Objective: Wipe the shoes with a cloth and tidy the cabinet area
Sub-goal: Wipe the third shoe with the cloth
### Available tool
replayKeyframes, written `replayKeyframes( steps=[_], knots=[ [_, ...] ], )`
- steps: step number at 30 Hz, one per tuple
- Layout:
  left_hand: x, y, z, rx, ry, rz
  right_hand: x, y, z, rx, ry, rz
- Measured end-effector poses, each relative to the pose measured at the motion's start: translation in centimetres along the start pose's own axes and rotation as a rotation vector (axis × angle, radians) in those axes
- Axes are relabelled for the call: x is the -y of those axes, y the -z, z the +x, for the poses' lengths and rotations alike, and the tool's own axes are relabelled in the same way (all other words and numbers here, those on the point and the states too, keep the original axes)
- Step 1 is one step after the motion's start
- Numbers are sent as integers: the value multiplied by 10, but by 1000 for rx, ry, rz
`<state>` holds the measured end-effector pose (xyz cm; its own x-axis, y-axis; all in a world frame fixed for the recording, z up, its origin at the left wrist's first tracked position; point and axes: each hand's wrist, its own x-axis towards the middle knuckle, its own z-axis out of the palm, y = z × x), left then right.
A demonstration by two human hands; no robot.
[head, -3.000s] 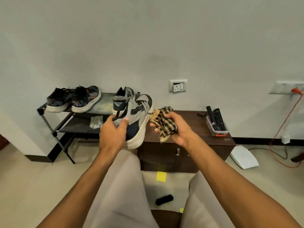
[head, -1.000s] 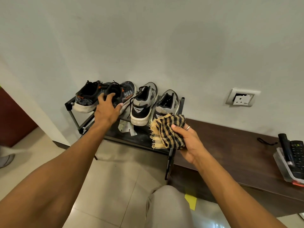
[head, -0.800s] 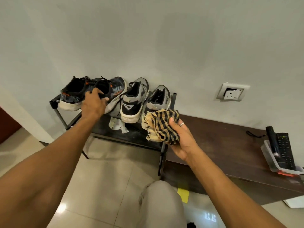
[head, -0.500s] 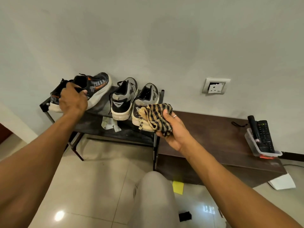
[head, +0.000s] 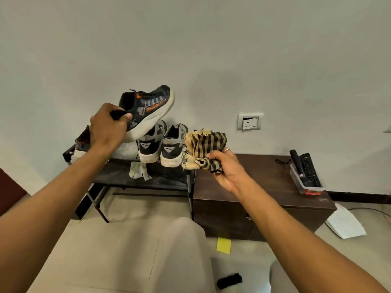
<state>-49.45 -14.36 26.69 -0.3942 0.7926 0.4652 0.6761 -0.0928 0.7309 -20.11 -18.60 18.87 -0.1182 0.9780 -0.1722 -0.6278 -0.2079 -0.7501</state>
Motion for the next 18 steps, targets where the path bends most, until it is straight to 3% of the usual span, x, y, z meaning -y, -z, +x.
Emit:
replayKeyframes(
  steps=[3, 9, 14, 18],
  knots=[
    [-32, -15, -25, 70, -59, -74, 13, 18, -12, -63, 67, 23],
    [-59, -80, -80, 273, -13, -280, 37, 69, -22, -305, 283, 74],
    [-44, -156, -139, 460, 132, -364, 51, 123, -27, -636, 431, -145],
    [-20, -210, -181, 560, 266, -363, 45, 166, -26, -739, 437, -269]
  ],
)
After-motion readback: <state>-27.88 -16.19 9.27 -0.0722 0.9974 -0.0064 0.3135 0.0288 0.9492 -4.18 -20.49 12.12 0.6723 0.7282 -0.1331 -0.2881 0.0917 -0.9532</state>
